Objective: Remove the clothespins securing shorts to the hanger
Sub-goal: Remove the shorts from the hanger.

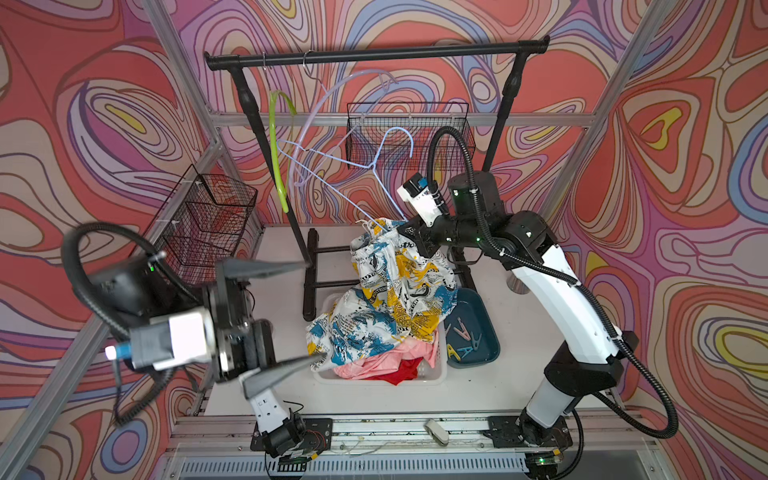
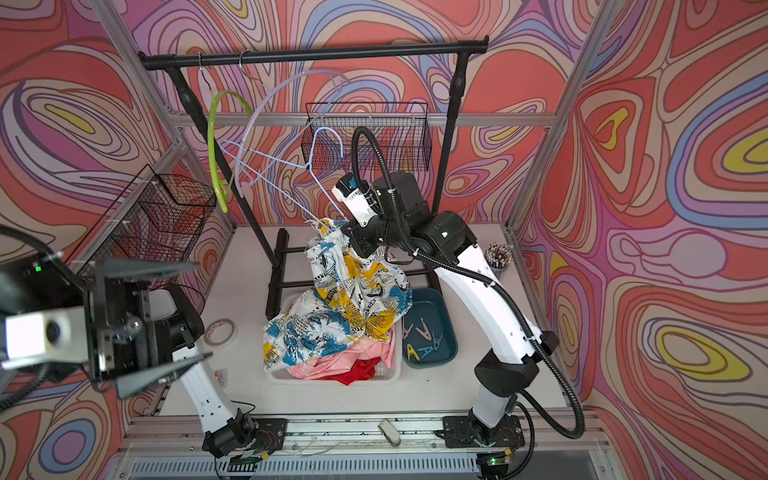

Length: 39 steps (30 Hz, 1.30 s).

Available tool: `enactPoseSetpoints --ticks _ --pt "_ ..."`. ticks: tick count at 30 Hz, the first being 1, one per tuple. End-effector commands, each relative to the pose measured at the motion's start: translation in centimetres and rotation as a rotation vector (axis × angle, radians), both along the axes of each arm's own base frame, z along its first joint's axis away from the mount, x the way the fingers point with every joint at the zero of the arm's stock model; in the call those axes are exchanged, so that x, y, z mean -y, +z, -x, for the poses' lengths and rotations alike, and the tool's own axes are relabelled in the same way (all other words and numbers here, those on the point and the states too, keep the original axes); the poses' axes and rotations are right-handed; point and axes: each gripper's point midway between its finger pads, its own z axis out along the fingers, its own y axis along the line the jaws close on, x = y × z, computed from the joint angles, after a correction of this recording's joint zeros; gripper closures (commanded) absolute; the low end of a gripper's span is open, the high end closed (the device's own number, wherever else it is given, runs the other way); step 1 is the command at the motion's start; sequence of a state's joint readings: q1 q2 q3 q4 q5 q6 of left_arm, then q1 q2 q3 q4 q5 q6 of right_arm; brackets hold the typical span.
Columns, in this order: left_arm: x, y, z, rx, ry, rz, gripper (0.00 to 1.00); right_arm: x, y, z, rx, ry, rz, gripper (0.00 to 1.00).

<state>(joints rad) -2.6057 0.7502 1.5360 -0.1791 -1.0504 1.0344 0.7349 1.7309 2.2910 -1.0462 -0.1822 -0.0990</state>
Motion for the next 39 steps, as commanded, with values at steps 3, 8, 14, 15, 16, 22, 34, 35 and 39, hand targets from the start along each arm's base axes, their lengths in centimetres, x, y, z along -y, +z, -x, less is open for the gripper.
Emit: enactPoseSetpoints --ticks 3,8,14,15,16,22,34,35,39 --pt "1.0 -4.0 1.1 -0.099 0.038 0.024 0.0 -0.5 -0.4 1.0 -0.011 0.009 -0.028 1.0" --pt "1.9 -7.2 -0.9 -0.175 0.209 0.022 0.01 -0.4 -1.6 1.1 -0.032 -0.007 -0.018 1.0" --pt "9.7 -19.2 -8.6 -0.561 0.343 -0.475 0.0 -0.7 -2.0 1.3 -0.038 -0.01 -0.019 1.0" --pt "11.2 -20.9 -10.4 -0.682 0.342 -0.534 0.0 -0.7 -2.0 1.4 -0.036 -0.012 -0.015 1.0" --pt "12.9 -22.2 -11.4 -0.681 0.348 -0.595 0.0 -0.4 -2.0 1.6 -0.029 -0.02 -0.008 1.0" --pt "16.5 -19.9 -14.8 -0.565 0.406 -0.576 0.0 2.3 -2.9 2.1 0.028 -0.083 0.047 1.0" --pt "9.9 -18.2 -21.0 -0.622 0.65 -0.491 0.0 1.4 -6.3 0.2 0.01 -0.085 0.177 1.0" --pt "8.8 -17.8 -21.2 -0.612 0.681 -0.477 0.0 1.4 -6.1 0.2 0.013 -0.081 0.18 1.0" --pt "3.4 -14.7 -22.4 -0.509 0.852 -0.399 0.01 1.8 -5.7 1.3 0.001 -0.052 0.184 1.0"
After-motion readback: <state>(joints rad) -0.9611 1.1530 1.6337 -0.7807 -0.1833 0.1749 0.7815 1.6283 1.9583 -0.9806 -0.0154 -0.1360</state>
